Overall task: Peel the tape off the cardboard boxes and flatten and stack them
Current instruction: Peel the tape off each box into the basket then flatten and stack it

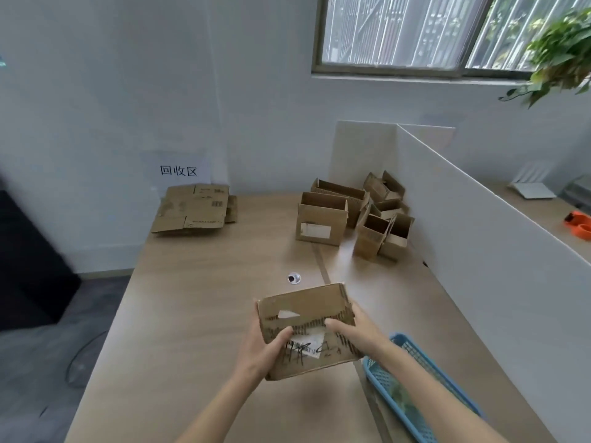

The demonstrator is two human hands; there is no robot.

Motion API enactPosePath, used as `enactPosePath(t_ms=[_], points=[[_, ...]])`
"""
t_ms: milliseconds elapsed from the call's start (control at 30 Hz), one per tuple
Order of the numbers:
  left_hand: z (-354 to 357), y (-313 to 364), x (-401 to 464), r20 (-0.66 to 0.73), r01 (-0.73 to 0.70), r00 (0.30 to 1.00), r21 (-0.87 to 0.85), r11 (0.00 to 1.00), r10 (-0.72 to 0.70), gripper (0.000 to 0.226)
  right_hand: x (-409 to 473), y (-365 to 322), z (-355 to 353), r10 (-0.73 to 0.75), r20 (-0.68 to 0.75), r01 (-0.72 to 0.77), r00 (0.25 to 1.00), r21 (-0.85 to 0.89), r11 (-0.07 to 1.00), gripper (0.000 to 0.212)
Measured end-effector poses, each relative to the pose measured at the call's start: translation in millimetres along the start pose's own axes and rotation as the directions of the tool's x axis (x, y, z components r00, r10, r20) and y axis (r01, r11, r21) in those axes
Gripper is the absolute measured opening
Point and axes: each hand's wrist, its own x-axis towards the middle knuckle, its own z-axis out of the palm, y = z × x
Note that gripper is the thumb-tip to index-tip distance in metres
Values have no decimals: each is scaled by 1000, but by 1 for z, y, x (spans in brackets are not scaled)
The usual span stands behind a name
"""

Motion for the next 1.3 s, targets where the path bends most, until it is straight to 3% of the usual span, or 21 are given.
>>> enactPosePath(t_ms=[133,200,300,333,400,467,500,567,733,900,1167,1300], points=[[25,-48,-13,-72,142,988,79,987,-137,101,-8,64,24,36,86,-28,996,-96,995,114],[36,-67,-14,-71,150,987,113,982,-143,103,-6,99,42,69,71,-64,995,-68,996,108],[48,-93,-17,84,189,971,294,937,-223,98,-3,139,65,106,60,-103,993,-56,993,95],[49,-100,-19,84,153,976,407,901,-203,91,-2,146,69,108,49,-105,993,-50,993,96],[55,-107,-22,28,-53,999,661,748,46,75,2,155,70,80,0,-80,997,-33,996,100],[68,-103,-19,171,-308,946,733,607,275,71,8,159,69,48,-26,-49,999,-23,999,100],[76,-99,-18,271,-408,910,729,550,315,73,11,161,69,43,-31,-44,999,-22,999,97],[88,-97,-15,363,-464,885,732,498,291,83,12,166,67,29,-26,-28,999,11,1000,91],[92,-99,-7,405,-454,891,768,452,206,105,-5,189,48,30,63,-36,998,103,994,68],[92,-99,-8,386,-444,896,769,459,220,110,-18,203,45,-3,-174,0,985,-17,1000,26],[93,-94,-11,343,-439,897,758,482,278,106,-20,206,48,-134,-319,100,938,-121,988,20],[93,-95,-11,338,-430,902,767,476,270,107,-19,209,48,-261,-301,171,917,-294,940,14]])
